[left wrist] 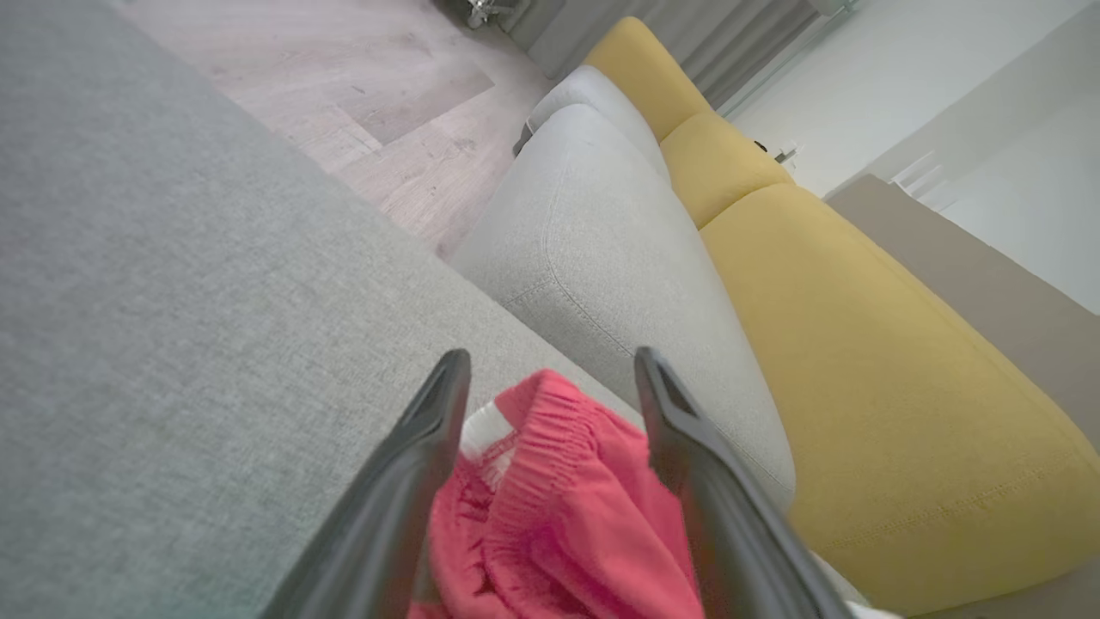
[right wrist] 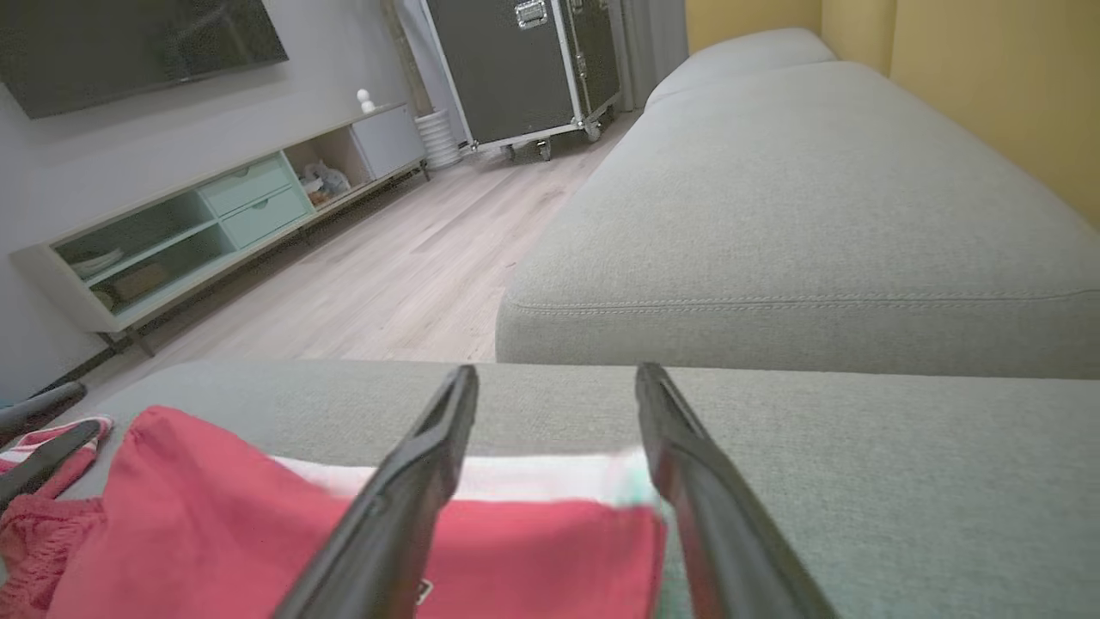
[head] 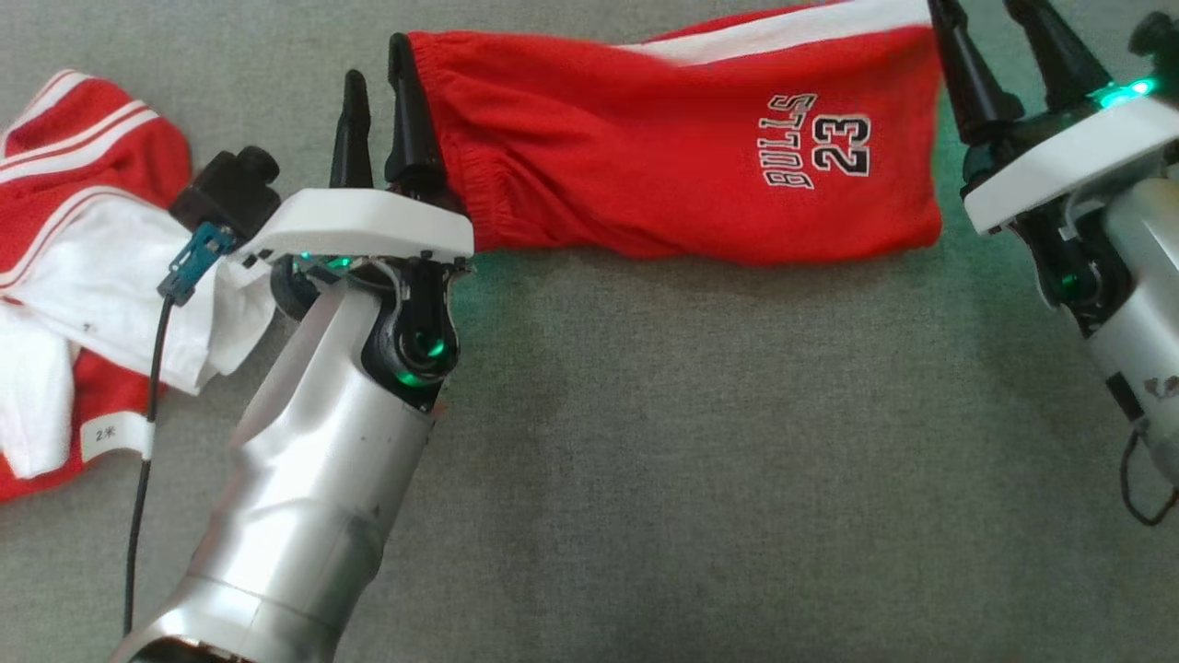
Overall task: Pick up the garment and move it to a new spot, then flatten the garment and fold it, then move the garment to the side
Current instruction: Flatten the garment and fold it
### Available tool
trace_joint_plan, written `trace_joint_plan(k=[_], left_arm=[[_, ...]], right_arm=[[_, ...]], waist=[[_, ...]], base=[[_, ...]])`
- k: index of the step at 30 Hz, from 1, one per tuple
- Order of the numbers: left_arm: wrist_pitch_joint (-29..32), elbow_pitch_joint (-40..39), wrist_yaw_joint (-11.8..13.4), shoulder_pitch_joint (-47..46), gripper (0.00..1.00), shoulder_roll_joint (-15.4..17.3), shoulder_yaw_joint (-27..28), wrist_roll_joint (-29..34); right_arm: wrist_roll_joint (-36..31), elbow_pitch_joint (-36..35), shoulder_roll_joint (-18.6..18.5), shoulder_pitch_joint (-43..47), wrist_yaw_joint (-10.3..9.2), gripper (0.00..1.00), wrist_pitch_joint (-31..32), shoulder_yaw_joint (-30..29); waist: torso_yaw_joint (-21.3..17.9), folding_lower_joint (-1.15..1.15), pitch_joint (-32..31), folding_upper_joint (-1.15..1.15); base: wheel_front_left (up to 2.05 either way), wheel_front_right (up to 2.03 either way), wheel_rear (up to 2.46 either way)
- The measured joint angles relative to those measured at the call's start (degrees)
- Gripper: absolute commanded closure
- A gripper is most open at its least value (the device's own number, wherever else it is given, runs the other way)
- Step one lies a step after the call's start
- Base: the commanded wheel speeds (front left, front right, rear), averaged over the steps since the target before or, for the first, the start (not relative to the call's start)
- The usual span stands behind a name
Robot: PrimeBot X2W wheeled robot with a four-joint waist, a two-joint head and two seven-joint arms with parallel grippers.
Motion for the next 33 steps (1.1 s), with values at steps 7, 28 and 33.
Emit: trace_joint_plan(k=[7, 28, 33], left_arm=[[-0.2, -6.8, -0.5, 5.5, 0.0, -0.1, 3.4, 19.0], [-0.3, -31.0, 3.9, 36.8, 0.0, 0.5, 5.6, 54.2], [-0.3, -31.7, 4.6, 36.9, 0.0, 0.5, 3.7, 55.5]], right_arm=[[-0.1, -1.8, 1.2, 5.2, 0.0, 0.0, -0.5, -5.9], [-4.3, 24.2, 9.0, 17.1, 0.0, 0.0, 0.7, -23.6], [-4.3, 28.3, 9.6, 13.6, 0.0, 0.16, 2.6, -22.9]], waist=[[0.3, -0.02, -3.5, 0.0], [12.4, -0.01, -11.3, 0.0], [15.6, -0.01, -10.9, 0.0]], base=[[0.0, 0.0, 0.0], [0.0, 0.0, 0.0], [0.0, 0.0, 0.0]])
